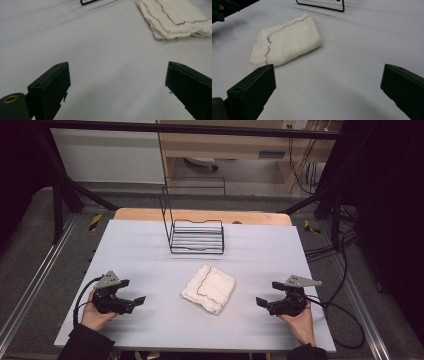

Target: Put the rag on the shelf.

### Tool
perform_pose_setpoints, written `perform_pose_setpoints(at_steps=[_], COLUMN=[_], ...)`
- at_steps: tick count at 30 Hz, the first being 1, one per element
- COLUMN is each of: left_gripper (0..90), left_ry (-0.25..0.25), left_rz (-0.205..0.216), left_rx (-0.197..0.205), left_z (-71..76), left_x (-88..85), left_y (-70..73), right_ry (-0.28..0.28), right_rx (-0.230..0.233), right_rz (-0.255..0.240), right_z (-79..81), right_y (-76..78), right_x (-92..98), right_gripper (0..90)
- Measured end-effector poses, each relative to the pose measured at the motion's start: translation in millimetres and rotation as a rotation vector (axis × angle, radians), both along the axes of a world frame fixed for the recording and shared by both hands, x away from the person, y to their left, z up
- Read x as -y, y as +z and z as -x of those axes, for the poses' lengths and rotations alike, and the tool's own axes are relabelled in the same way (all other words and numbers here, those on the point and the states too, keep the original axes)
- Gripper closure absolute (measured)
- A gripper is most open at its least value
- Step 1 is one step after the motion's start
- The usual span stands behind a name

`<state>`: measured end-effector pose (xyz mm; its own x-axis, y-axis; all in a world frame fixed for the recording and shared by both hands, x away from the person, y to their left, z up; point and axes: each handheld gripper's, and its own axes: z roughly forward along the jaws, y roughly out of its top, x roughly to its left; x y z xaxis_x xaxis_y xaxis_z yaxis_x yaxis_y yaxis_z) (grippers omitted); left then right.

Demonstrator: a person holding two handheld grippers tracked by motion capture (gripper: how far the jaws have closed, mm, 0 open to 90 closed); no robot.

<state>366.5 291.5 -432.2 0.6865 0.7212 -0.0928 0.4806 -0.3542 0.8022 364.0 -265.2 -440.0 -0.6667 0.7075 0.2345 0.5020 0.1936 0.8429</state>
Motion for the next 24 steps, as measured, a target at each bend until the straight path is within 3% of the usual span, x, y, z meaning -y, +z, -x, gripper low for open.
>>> perform_pose_setpoints(at_steps=[14, 20, 24], left_gripper=[6.0, 5.9, 5.9], left_ry=[0.002, 0.01, 0.014], left_rz=[-0.007, 0.004, -0.003], left_rx=[-0.005, -0.001, -0.003], left_z=[0.5, 0.8, 0.7], left_x=[4.2, 3.5, 4.8], left_y=[-0.3, 0.6, 0.3], right_ry=[-0.002, 0.003, 0.038], right_rx=[-0.002, -0.001, 0.009], right_rz=[0.015, 0.03, 0.072], right_z=[0.6, 1.8, 2.7], right_y=[2.2, 5.0, 6.7], right_x=[-4.3, -17.9, -34.7], right_gripper=[0.6, 1.5, 2.9])
